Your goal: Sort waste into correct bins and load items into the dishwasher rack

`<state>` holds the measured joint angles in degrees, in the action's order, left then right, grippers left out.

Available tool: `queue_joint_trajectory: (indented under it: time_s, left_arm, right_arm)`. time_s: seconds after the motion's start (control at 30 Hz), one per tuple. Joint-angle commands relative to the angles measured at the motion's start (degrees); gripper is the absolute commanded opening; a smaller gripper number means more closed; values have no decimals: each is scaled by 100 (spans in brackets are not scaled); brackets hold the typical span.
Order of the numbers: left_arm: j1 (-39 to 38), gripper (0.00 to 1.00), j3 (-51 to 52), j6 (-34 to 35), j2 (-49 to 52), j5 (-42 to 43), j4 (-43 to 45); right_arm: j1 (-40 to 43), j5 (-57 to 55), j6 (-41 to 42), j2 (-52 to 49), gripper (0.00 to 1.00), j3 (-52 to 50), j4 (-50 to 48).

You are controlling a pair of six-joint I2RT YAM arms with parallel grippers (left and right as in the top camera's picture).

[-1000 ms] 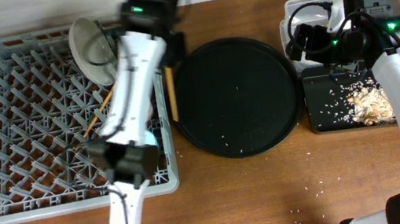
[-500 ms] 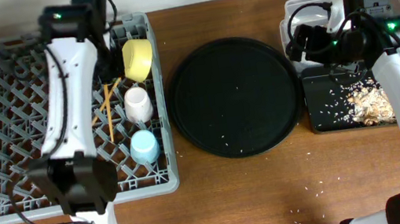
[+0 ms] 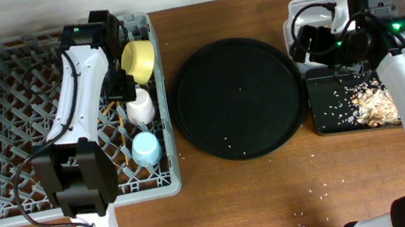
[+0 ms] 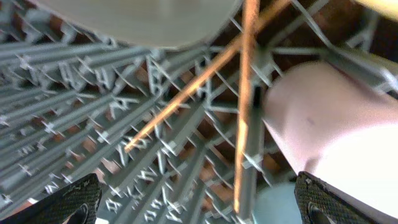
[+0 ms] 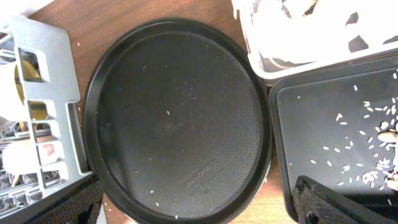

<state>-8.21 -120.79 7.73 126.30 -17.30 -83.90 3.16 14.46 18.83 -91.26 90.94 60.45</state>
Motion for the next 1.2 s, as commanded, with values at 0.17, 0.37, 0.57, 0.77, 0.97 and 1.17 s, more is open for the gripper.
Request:
queue_joint_trajectory:
  time_s: [0.17,0.37,0.57,0.77,0.97,1.17]
  left_arm:
    - [-184,99,-2535,37,-55,601,-1141]
    - [-531,99,-4074,35,-223,684,-1281]
    - [-540,99,-4063,35,-238,684,-1268]
    - [-540,99,-4061,35,-236,702,-1279]
    - [-540,99,-4061,35,-236,702,-1281]
    - [-540,99,-4061,35,-236,702,-1281]
  right_arm:
    - [-52,35,-511,251,99,348,57]
    - [-52,-365,-1410,1047,99,1510,1117]
    - [-52,-1156,-1414,1963,99,2190,2011]
    - [-52,-1154,-1412,2662,99,2188,2063]
    - [-52,-2291,-1563,2885,99,2190,2210]
    - [-52,-2697,-1561,2841,98,2179,2240]
